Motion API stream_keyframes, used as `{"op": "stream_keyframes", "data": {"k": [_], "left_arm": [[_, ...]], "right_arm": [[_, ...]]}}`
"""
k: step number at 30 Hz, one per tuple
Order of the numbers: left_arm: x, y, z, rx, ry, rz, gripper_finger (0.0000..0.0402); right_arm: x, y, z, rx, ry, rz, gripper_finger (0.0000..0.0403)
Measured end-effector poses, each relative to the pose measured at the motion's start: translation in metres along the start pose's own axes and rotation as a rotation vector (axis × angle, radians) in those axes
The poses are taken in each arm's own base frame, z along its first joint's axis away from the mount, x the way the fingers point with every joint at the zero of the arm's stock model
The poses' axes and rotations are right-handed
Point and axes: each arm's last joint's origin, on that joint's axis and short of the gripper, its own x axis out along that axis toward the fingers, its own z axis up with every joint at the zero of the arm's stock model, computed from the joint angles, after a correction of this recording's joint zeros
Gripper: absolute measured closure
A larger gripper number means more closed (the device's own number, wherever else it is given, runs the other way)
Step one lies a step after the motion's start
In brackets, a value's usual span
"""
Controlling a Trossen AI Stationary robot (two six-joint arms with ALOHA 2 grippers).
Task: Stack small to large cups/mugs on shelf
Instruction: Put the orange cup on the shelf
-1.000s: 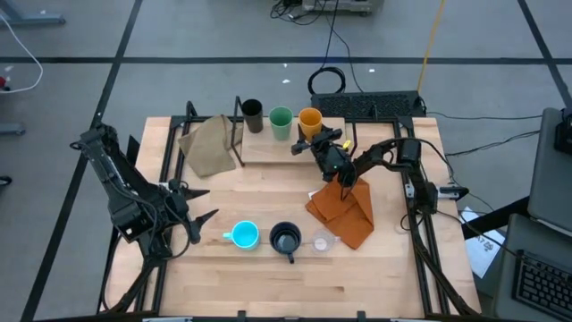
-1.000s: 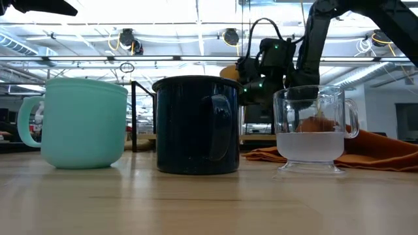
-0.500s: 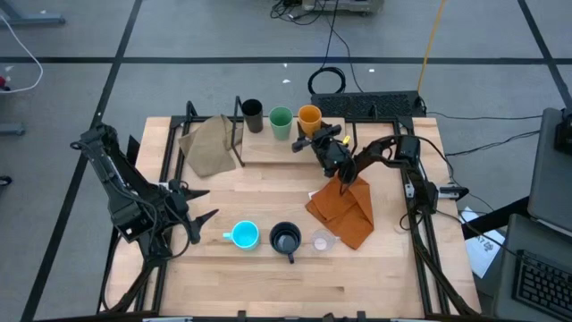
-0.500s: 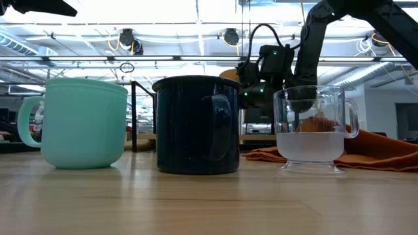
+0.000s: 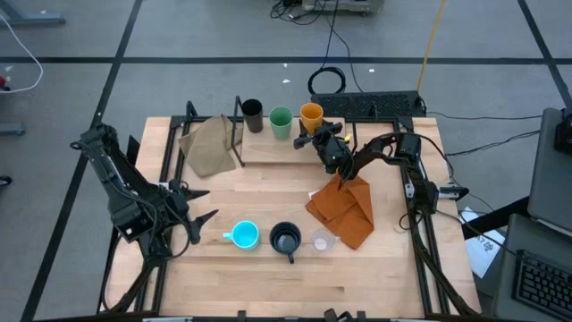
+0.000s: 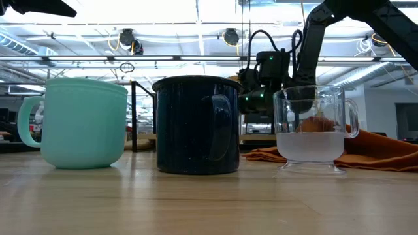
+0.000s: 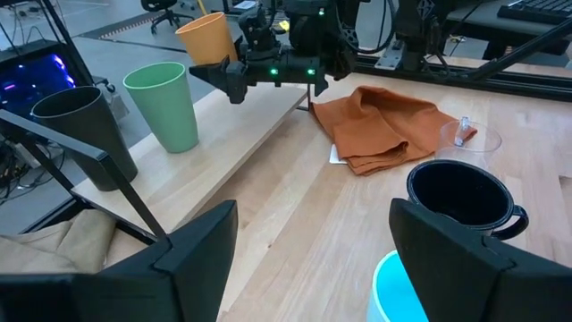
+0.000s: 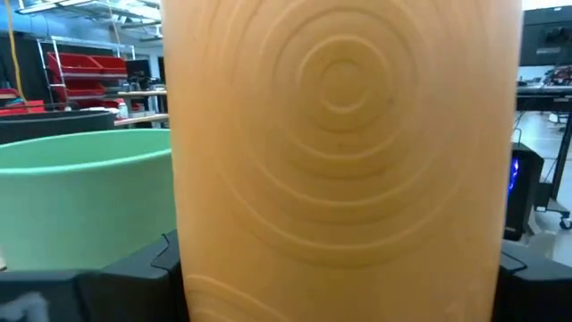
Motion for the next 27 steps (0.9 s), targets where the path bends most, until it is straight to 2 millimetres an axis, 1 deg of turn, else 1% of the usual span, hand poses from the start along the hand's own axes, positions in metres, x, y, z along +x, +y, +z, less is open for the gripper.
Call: {"op": "stream_keyframes", "data": {"k": [6,16,27], "left_arm": [[0.0,0.0,0.0,-0.004,0.001,-0.001,0.011],[0.0,0.0,0.0,-0.012,0.002,-0.001,0.011],[0.0,0.0,0.0,-0.014,0.002,-0.001,0.011]], "right_arm": [[0.004,-0.004,-0.004,0.018,0.034,-0.017,0.012],[0.008,-0.01,-0.009,-0.011,0.064,-0.037,0.012],[0.009,-0.011,-0.009,-0.011,0.071,-0.036,0.012]]}}
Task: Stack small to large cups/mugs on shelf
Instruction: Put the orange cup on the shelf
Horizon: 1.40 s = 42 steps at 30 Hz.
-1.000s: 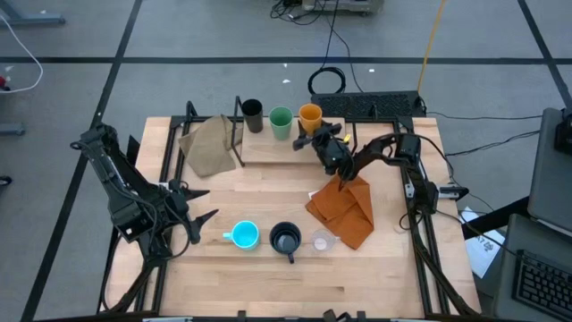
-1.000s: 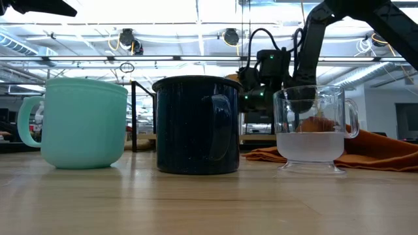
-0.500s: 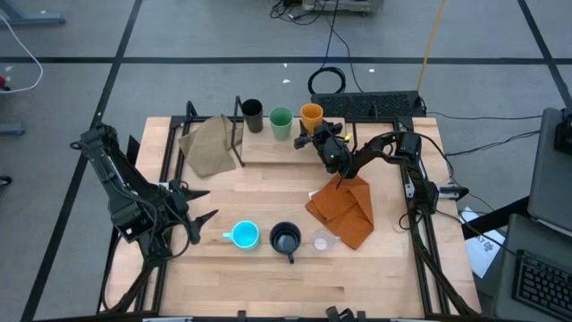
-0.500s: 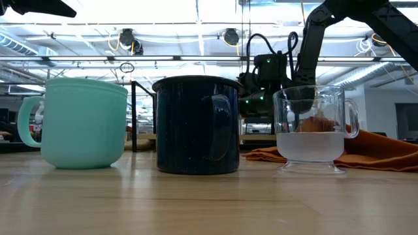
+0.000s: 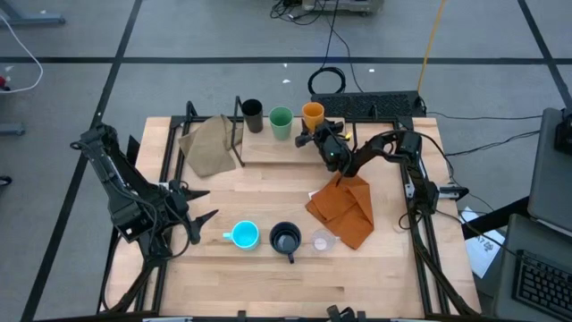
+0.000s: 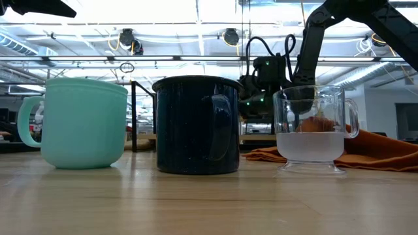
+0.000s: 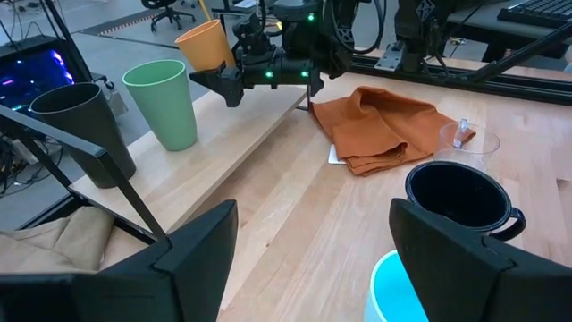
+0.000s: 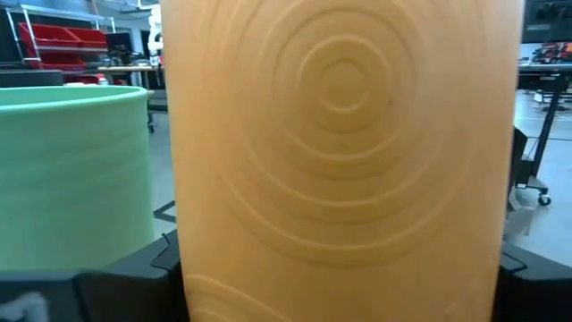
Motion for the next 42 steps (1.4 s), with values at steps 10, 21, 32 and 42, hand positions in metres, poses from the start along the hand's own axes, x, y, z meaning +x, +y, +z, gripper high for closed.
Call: {"op": "stream_keyframes", "data": {"k": [10,21,32,42], "left_arm": [[0.0,0.0,0.0,0.001,0.0,0.0,0.011],[0.0,0.0,0.0,0.003,0.0,0.0,0.011],[0.0,0.0,-0.0001,0.005,0.0,0.0,0.011],[0.0,-0.0001,-0.0005,0.004,0.015,-0.004,0.011]], "right_arm": [[-0.0002,0.0002,0.0,0.0,0.0,0.0,0.012],[-0.0002,0.0002,0.0001,-0.003,-0.001,0.001,0.012],[-0.0018,0.0026,0.0002,-0.028,-0.002,0.026,0.011],[-0.0037,0.0058,0.0045,-0.033,-0.038,0.07,0.0108]]}}
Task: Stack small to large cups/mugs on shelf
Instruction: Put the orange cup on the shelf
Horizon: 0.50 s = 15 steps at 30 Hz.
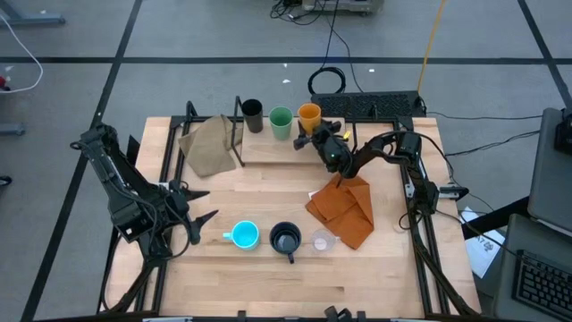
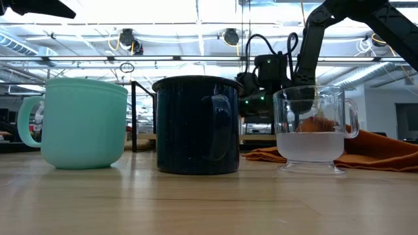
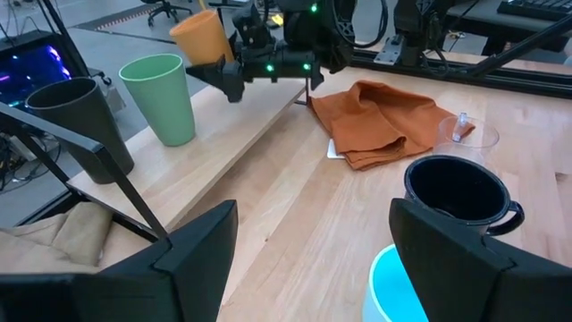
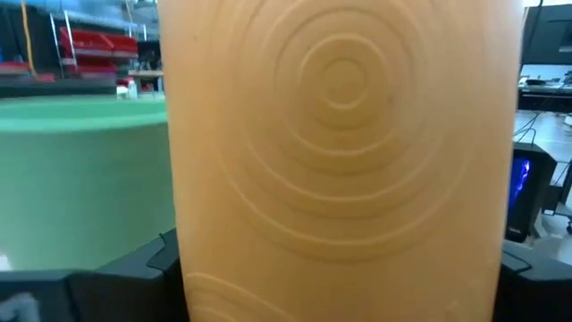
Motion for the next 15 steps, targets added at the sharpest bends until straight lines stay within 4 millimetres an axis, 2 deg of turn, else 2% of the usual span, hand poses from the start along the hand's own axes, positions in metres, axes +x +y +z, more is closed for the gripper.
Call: {"op": "stream_keyframes", "data": {"k": [15], "left_arm": [[0.0,-0.0001,-0.0002,-0.008,0.008,-0.003,0.011]], "right_arm": [[-0.0007,0.0005,0.004,0.035,-0.033,0.0,0.0107]]}}
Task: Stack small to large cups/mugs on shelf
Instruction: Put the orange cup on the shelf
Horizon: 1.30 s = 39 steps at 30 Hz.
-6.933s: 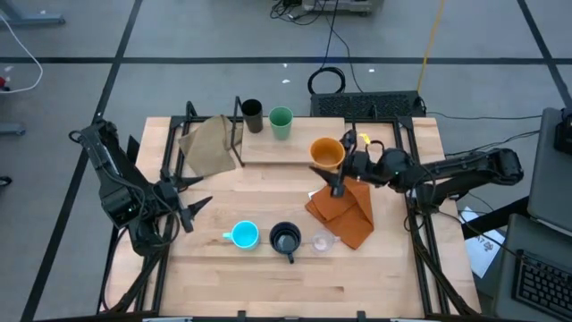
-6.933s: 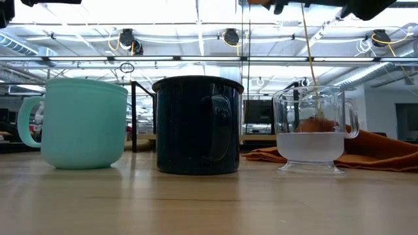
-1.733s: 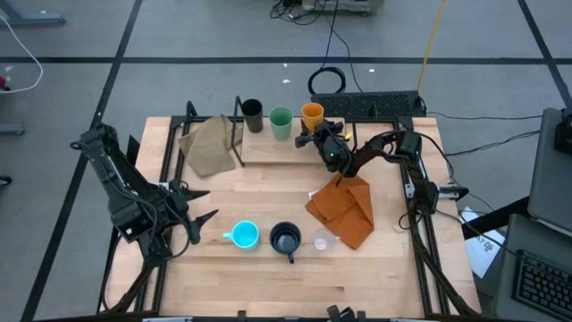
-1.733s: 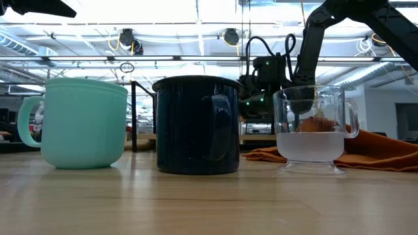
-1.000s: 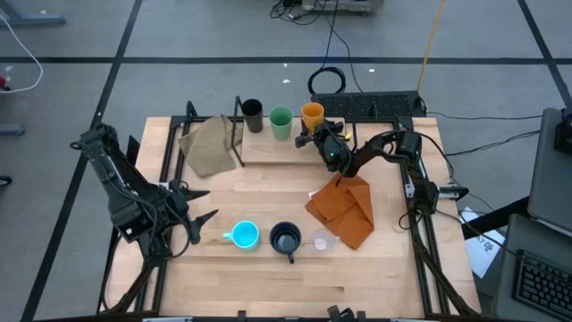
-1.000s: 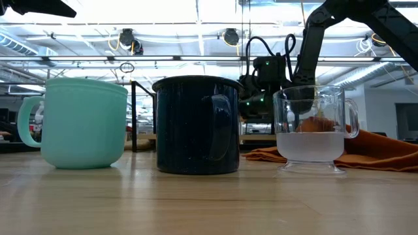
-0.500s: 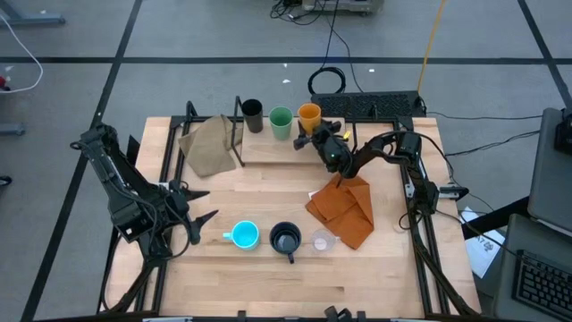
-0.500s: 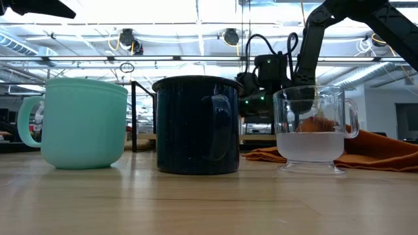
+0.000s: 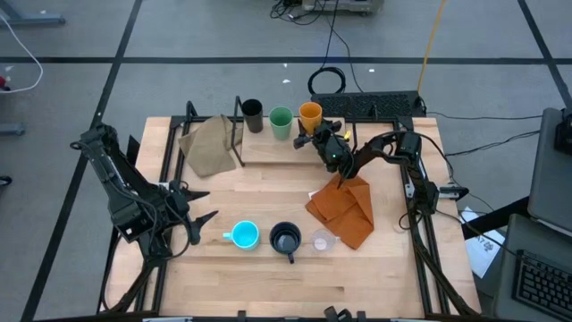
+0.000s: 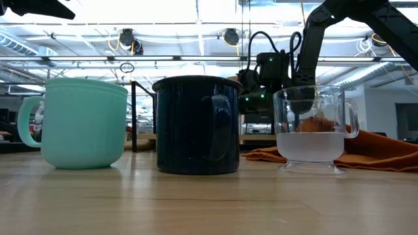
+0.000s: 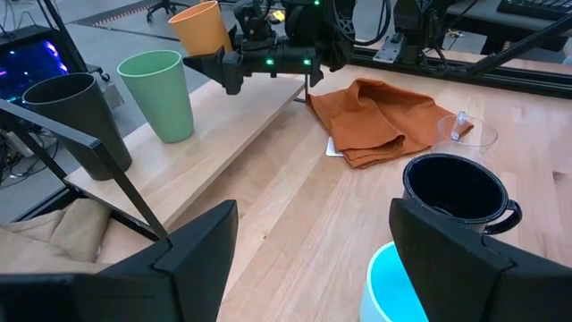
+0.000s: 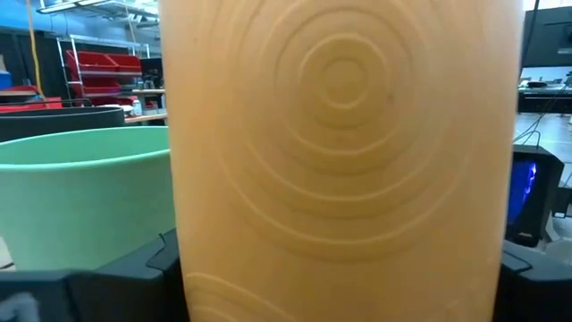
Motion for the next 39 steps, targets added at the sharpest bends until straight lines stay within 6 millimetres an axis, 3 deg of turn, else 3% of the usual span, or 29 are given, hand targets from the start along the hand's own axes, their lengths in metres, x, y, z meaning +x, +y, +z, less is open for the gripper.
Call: {"op": "stream_keyframes", "data": {"k": [22,32,39], "left_arm": [[0.0,-0.0003,-0.0001,-0.005,0.002,-0.002,0.011],[0.0,-0.0003,0.0,-0.009,0.002,-0.002,0.011],[0.0,-0.0003,0.0,-0.01,0.002,-0.002,0.011]], "right_arm": [[0.0,-0.0002,-0.0003,-0.007,0.003,-0.006,0.0106],[-0.0004,0.0004,-0.0014,-0.061,0.014,-0.007,0.0049],[-0.0003,0.0002,-0.0013,-0.064,0.014,-0.008,0.0044]]}}
